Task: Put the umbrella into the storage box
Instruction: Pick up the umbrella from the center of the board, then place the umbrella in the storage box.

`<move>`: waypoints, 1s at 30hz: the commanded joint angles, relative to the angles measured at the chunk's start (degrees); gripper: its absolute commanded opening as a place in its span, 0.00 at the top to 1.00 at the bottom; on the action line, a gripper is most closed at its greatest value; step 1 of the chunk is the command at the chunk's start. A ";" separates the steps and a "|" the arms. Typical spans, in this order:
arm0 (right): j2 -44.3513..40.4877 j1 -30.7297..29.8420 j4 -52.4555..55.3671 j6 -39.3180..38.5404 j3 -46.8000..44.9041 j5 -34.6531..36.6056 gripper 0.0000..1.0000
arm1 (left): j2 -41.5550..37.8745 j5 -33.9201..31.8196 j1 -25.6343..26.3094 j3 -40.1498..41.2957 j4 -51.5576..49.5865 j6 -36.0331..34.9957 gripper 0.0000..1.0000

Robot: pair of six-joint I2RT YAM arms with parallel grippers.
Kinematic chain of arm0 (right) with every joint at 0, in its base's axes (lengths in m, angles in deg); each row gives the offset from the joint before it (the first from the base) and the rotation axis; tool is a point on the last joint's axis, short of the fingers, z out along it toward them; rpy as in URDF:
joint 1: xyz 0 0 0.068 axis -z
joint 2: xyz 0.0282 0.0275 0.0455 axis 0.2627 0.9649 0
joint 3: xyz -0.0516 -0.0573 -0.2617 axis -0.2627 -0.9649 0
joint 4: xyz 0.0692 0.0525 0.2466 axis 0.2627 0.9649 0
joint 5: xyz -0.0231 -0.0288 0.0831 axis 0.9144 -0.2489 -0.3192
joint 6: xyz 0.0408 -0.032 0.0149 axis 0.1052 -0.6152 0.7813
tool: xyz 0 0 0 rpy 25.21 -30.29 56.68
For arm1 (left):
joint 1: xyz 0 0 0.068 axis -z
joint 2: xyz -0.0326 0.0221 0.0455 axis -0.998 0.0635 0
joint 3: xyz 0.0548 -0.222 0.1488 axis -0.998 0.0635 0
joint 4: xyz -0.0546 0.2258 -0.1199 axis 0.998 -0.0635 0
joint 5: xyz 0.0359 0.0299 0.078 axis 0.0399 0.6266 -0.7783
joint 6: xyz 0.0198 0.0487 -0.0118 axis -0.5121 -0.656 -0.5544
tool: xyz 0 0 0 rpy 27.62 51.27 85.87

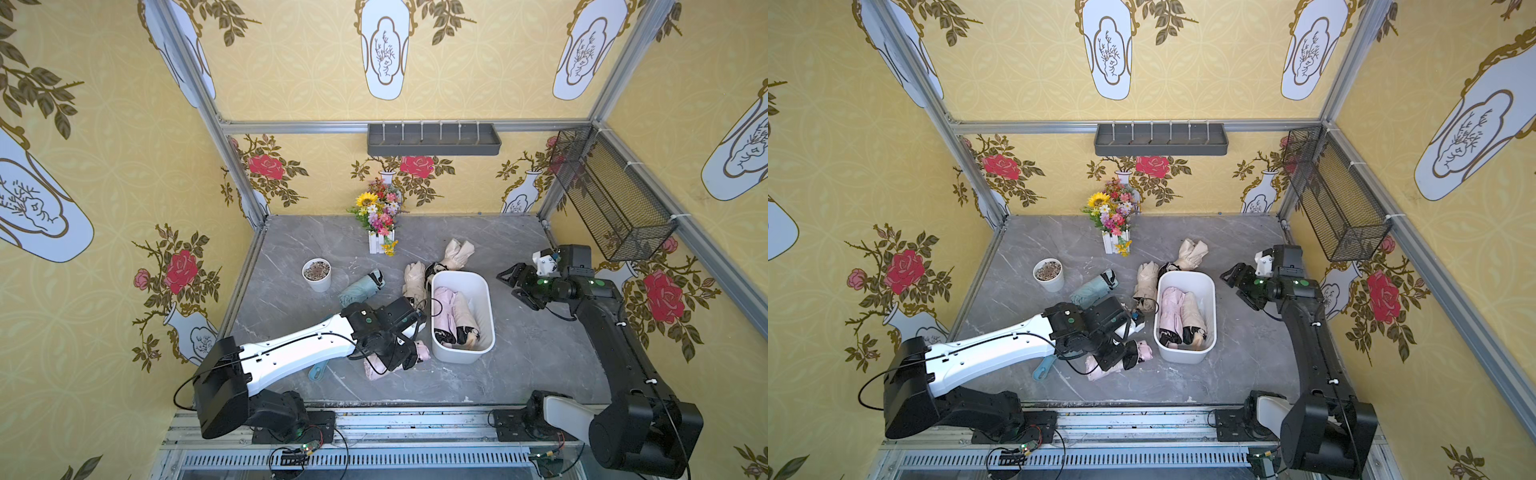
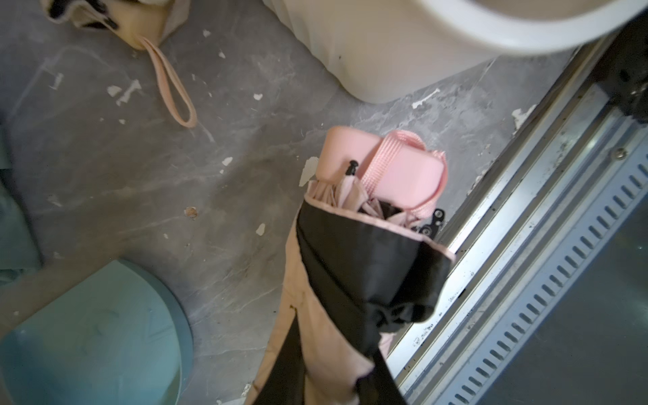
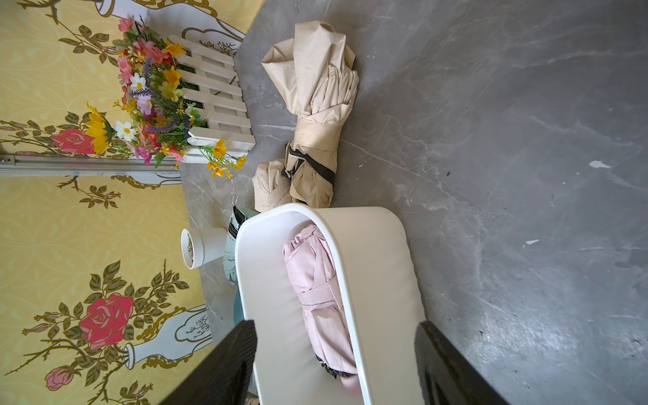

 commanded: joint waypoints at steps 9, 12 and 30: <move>1.42 -0.44 0.61 -2.15 0.04 1.61 0.27 | -3.57 2.01 -9.43 -11.29 -0.45 7.91 1.00; 1.49 -0.83 0.97 -2.92 -0.66 1.92 0.27 | -1.29 0.83 -9.71 -16.19 0.74 14.34 1.00; -1.13 -3.30 -0.17 -2.64 -4.29 4.46 0.27 | 16.77 15.44 -9.35 -29.03 18.38 52.89 1.00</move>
